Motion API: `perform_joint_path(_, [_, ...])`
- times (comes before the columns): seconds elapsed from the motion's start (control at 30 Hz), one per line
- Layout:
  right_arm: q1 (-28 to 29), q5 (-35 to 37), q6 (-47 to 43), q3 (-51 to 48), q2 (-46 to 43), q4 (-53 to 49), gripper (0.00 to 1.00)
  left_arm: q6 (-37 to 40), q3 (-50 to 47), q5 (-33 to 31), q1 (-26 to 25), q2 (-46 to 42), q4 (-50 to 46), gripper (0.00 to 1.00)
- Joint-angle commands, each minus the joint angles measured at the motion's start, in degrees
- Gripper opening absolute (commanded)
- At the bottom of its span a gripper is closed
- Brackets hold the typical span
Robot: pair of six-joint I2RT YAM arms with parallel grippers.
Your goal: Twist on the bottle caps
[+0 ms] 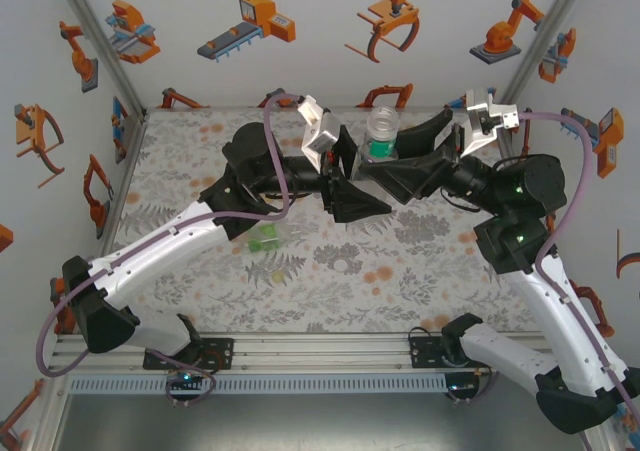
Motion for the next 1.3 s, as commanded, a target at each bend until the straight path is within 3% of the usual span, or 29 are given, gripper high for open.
perform_joint_path(0.0, [0.6, 0.1, -0.4, -0.1, -1.1, 1.6, 0.27, -0.6, -0.6, 0.5, -0.1, -0.5, 2.3, 0.55])
perform_joint_path(0.17, [0.5, 0.4, -0.9, 0.0, -1.2, 0.6, 0.32, -0.8, -1.9, -0.2, 0.0, -1.3, 3.1, 0.49])
perform_joint_path(0.3, [0.6, 1.8, -2.7, 0.6, -1.8, -2.3, 0.58, -0.5, -3.7, -2.0, 0.5, -3.0, 2.8, 0.45])
perform_joint_path(0.43, [0.6, 2.2, -4.1, 1.9, -2.1, -5.2, 0.68, 1.1, -6.2, -6.1, 1.3, -6.2, 0.3, 0.38])
perform_joint_path(0.63, [0.7, 2.7, -4.8, 1.8, -2.5, -8.2, 0.69, 4.7, -9.6, -12.8, 2.5, -11.8, -7.2, 0.33])
perform_joint_path(0.9, [1.8, 6.3, -5.4, -0.6, -2.1, -15.3, 0.62, 6.7, -13.3, -20.8, 5.5, -20.3, -18.3, 0.01])
perform_joint_path(1.03, [4.0, 11.5, -6.9, -2.9, -2.2, -20.6, 0.57, 6.8, -16.3, -24.6, 6.6, -25.2, -20.3, 0.00])
perform_joint_path(1.27, [9.6, 28.6, -7.3, -5.3, 0.3, -35.3, 0.51, 8.3, -19.0, -30.3, 6.8, -33.2, -27.6, 0.00])
